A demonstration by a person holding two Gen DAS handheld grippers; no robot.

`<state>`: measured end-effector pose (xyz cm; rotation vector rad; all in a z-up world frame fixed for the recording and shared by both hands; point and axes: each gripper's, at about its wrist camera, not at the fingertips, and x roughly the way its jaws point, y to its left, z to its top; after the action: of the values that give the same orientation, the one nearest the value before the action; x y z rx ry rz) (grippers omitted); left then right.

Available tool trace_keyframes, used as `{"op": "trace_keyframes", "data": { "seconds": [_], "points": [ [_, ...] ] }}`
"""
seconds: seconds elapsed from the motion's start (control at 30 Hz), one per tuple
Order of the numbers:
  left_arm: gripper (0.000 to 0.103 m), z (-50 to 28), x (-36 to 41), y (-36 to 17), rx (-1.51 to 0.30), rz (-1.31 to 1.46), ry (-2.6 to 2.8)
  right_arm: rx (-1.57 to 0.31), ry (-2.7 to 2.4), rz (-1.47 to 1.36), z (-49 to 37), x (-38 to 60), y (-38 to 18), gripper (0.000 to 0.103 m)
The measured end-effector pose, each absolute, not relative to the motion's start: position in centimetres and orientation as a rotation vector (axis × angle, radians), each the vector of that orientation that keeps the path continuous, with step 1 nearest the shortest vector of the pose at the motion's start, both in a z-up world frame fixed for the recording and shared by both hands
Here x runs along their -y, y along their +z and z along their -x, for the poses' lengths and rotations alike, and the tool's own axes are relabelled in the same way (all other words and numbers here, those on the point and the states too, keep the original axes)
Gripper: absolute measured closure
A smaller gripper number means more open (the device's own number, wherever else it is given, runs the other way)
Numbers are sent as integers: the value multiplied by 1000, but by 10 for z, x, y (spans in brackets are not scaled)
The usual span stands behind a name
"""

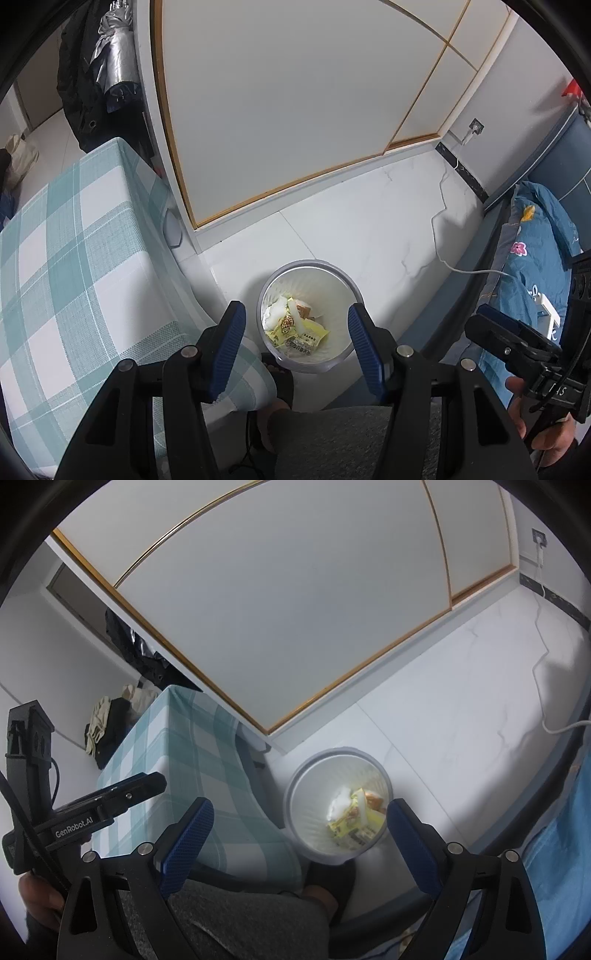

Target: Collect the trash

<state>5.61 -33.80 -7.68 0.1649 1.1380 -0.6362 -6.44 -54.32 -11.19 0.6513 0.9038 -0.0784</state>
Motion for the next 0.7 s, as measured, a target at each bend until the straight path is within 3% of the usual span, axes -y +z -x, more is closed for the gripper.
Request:
{"op": "trace_keyframes", "data": {
  "seconds": [0.7],
  "points": [
    [50, -52, 340, -77, -1142, -195, -651, -898, -87, -665, 69, 541, -109, 8]
  ]
}}
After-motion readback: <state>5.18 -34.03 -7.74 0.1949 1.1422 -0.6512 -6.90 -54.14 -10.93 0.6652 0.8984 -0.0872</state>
